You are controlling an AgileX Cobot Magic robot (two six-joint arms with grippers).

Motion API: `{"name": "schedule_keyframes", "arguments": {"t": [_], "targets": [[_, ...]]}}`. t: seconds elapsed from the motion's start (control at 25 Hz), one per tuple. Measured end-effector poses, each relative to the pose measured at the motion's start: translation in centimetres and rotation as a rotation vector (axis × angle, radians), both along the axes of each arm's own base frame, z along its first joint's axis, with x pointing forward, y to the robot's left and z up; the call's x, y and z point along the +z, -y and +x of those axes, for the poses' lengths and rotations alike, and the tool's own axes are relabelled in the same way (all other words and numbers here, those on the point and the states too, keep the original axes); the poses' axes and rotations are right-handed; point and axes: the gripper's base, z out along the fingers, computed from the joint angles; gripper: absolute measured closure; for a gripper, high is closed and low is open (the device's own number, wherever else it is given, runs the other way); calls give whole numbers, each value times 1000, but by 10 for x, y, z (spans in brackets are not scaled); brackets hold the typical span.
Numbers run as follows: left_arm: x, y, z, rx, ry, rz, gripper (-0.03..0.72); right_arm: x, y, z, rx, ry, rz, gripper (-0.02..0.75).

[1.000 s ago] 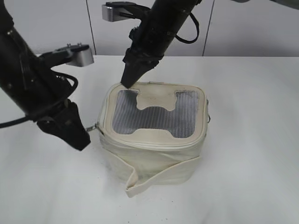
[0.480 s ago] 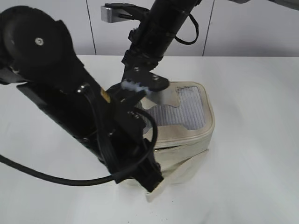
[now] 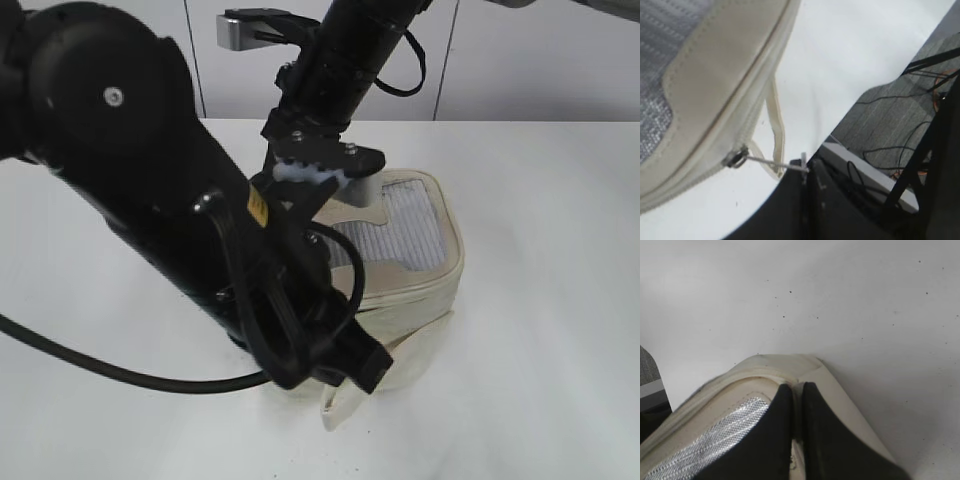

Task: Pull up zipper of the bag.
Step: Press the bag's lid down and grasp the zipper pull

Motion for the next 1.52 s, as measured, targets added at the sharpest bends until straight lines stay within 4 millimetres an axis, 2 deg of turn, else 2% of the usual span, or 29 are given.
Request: {"name": "schedule_keyframes", "arguments": {"t": [0.2,0.36,0.48,0.6,0.76,0.92,1.52], "targets": [[-5,-16,2,132,-20,191,690,0,2,1,-9,1,-3,713],[-2,-25,10,247,-54,211,690,0,3,3,-17,4,-1,714],[5,-14,8,288,-109,115,690,0,4,4,-22,3,0,715],[16,1,4,277,-84,12,690,0,4,3,-19,-1,-2,716],[15,11,1,257,-63,-17,690,0,4,3,-18,0,-2,716],[7,15,2,258,-76,-5,690,0,4,3,-18,0,-2,716],[6,23,2,206,-69,-62,690,0,4,3,-18,-1,-1,716]]}}
